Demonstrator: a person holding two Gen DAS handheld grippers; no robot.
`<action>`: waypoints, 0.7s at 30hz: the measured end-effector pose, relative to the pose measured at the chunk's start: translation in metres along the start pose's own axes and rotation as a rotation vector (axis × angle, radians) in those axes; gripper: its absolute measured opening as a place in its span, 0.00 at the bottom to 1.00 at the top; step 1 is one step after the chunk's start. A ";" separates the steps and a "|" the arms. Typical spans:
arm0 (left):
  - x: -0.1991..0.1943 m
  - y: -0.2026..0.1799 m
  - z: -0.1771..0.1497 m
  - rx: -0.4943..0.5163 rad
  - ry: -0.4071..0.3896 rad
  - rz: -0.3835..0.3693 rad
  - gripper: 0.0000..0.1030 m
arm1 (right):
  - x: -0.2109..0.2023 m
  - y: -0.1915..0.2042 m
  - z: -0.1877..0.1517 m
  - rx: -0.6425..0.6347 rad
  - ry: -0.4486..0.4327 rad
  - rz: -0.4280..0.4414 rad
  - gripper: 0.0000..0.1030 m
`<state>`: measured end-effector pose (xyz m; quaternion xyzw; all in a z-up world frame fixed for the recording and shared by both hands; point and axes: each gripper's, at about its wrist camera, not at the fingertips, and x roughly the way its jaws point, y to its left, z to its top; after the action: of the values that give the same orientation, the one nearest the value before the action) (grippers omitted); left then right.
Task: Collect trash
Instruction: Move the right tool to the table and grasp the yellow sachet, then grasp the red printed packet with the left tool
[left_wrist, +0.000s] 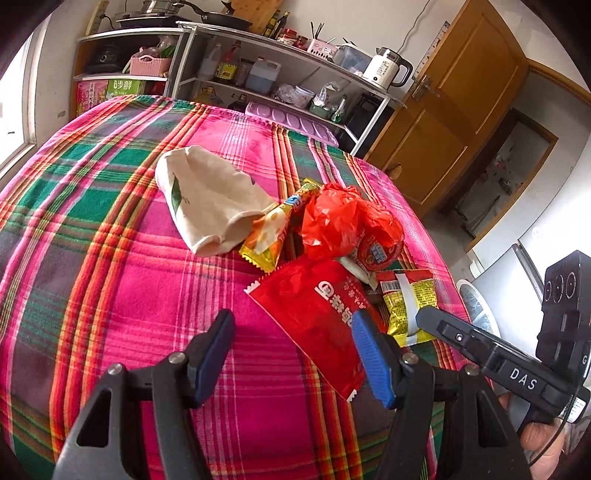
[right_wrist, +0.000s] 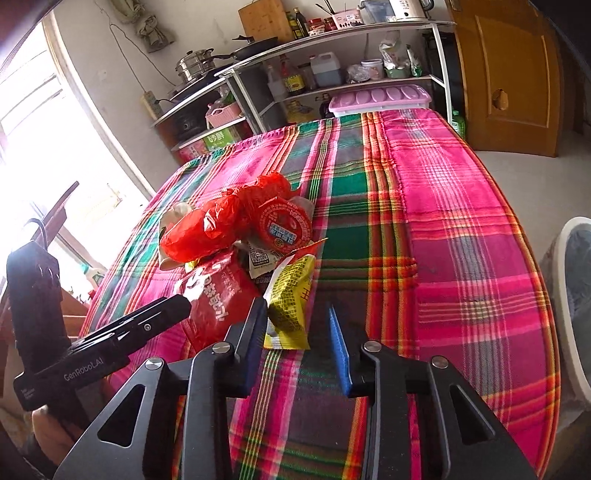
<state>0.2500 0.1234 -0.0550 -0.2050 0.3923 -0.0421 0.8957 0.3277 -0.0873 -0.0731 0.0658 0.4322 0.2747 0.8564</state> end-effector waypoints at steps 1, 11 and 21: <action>0.001 -0.002 0.001 0.002 0.001 0.000 0.66 | 0.002 -0.001 0.001 0.004 0.002 0.002 0.23; 0.012 -0.021 0.003 0.008 0.007 -0.015 0.63 | -0.013 -0.019 -0.011 0.039 -0.012 -0.020 0.10; 0.016 -0.032 -0.001 0.008 0.012 -0.060 0.13 | -0.025 -0.030 -0.015 0.067 -0.023 -0.027 0.09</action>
<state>0.2632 0.0901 -0.0539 -0.2128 0.3911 -0.0715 0.8926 0.3170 -0.1278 -0.0750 0.0916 0.4319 0.2477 0.8624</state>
